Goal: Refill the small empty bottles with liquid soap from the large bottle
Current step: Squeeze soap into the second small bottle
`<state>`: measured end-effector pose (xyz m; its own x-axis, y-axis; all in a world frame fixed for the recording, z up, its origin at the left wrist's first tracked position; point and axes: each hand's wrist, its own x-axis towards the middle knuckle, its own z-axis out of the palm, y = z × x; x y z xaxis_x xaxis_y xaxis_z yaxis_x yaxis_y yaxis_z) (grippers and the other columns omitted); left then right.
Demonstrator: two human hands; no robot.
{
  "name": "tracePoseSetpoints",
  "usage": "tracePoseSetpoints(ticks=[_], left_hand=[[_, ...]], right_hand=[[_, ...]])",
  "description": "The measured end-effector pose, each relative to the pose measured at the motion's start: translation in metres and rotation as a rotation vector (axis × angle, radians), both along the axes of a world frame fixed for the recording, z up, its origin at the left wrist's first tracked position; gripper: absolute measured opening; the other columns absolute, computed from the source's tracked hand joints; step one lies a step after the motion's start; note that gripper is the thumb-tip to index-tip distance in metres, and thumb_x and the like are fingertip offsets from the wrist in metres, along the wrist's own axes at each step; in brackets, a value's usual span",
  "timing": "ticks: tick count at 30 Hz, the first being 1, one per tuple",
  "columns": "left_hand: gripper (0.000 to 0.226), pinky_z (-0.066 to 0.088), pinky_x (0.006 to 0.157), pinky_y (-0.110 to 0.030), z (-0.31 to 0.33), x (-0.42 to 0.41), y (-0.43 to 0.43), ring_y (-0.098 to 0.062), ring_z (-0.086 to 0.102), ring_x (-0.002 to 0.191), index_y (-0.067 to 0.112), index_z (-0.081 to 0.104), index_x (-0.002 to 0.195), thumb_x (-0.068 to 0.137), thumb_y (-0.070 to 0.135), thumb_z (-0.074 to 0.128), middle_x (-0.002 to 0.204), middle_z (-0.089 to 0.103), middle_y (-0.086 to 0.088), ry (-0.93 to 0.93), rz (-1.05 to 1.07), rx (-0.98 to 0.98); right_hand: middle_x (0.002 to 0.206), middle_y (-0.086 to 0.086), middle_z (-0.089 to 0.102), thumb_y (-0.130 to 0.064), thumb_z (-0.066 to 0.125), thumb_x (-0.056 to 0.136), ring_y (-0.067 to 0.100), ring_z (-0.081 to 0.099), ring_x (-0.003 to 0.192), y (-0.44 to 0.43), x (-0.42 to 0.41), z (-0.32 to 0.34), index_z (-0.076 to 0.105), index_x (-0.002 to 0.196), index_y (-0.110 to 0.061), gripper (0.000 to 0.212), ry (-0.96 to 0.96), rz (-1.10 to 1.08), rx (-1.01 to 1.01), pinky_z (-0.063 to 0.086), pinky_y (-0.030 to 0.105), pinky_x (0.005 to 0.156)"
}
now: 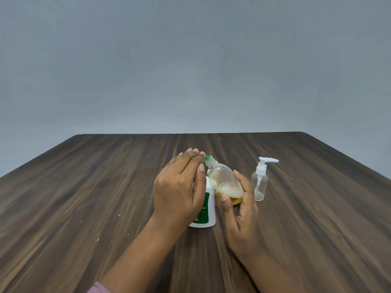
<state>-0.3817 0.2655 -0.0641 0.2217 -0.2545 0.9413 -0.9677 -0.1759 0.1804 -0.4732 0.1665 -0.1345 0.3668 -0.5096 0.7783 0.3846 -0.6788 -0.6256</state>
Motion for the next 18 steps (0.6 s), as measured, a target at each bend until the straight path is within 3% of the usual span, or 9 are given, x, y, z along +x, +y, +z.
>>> tracePoseSetpoints(ticks=[11, 18], left_hand=[[0.038, 0.051, 0.091, -0.038, -0.01, 0.002, -0.003, -0.019, 0.063, 0.109, 0.0, 0.07, 0.107, 0.097, 0.017, 0.037, 0.109, 0.069, -0.009, 0.047, -0.024, -0.03], [0.036, 0.052, 0.088, -0.037, 0.004, -0.003, 0.0, -0.017, 0.064, 0.105, 0.003, 0.071, 0.1, 0.095, 0.017, 0.039, 0.103, 0.07, -0.004, 0.036, -0.026, -0.027]], right_hand=[[0.099, 0.0, 0.062, -0.029, 0.047, 0.093, 0.005, 0.06, 0.074, 0.001, 0.0, 0.002, 0.04, 0.134, -0.025, 0.041, -0.005, -0.021, -0.016, 0.045, 0.009, 0.062], [0.102, 0.001, 0.062, -0.038, 0.046, 0.096, 0.01, 0.062, 0.077, 0.0, 0.001, 0.0, 0.038, 0.136, -0.03, 0.042, -0.001, -0.027, -0.018, 0.048, 0.014, 0.062]])
